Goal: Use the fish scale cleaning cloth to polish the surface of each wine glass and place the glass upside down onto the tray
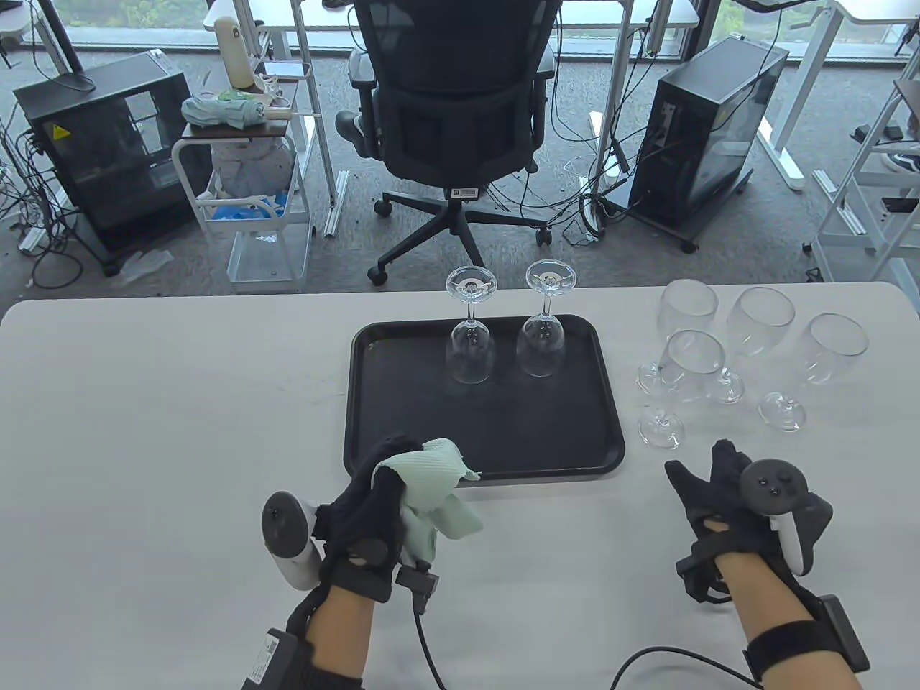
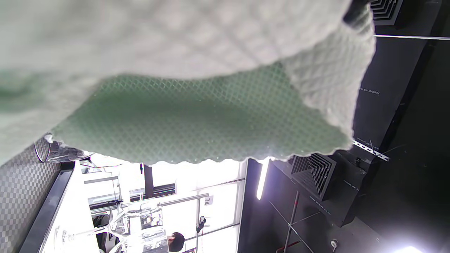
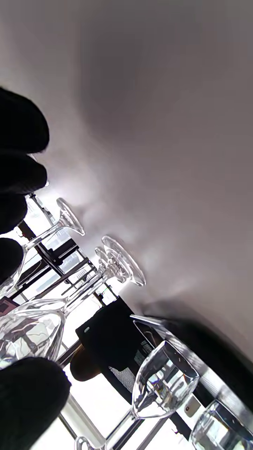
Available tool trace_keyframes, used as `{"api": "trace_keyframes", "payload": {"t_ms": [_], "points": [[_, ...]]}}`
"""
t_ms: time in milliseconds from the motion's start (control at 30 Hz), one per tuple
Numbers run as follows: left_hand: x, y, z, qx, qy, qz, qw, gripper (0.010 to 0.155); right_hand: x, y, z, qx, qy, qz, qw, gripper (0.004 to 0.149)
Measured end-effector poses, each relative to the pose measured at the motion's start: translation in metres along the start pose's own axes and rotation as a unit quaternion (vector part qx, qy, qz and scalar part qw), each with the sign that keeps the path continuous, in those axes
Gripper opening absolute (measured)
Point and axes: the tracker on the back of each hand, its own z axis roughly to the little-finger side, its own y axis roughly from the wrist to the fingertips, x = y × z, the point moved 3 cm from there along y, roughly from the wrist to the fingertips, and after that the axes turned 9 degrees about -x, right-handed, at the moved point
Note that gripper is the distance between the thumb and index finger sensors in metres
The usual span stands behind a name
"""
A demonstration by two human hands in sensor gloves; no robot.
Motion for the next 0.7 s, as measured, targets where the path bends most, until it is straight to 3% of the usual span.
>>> {"api": "trace_keyframes", "payload": {"t_ms": [300, 467, 700], "points": [[-0.001, 0.0, 0.0, -0.006, 0.006, 0.006, 1.0, 0.051, 0.031, 0.056, -0.014, 0.082, 0.039, 0.009, 0.996, 0.091], [0.002, 0.0, -0.002, -0.009, 0.005, 0.003, 1.0, 0.051, 0.04, 0.074, -0.01, 0.13, 0.105, 0.023, 0.986, 0.076], [0.004, 0.0, -0.002, -0.009, 0.002, -0.003, 1.0, 0.051, 0.039, 0.079, -0.009, 0.136, 0.117, 0.045, 0.983, 0.048]]}}
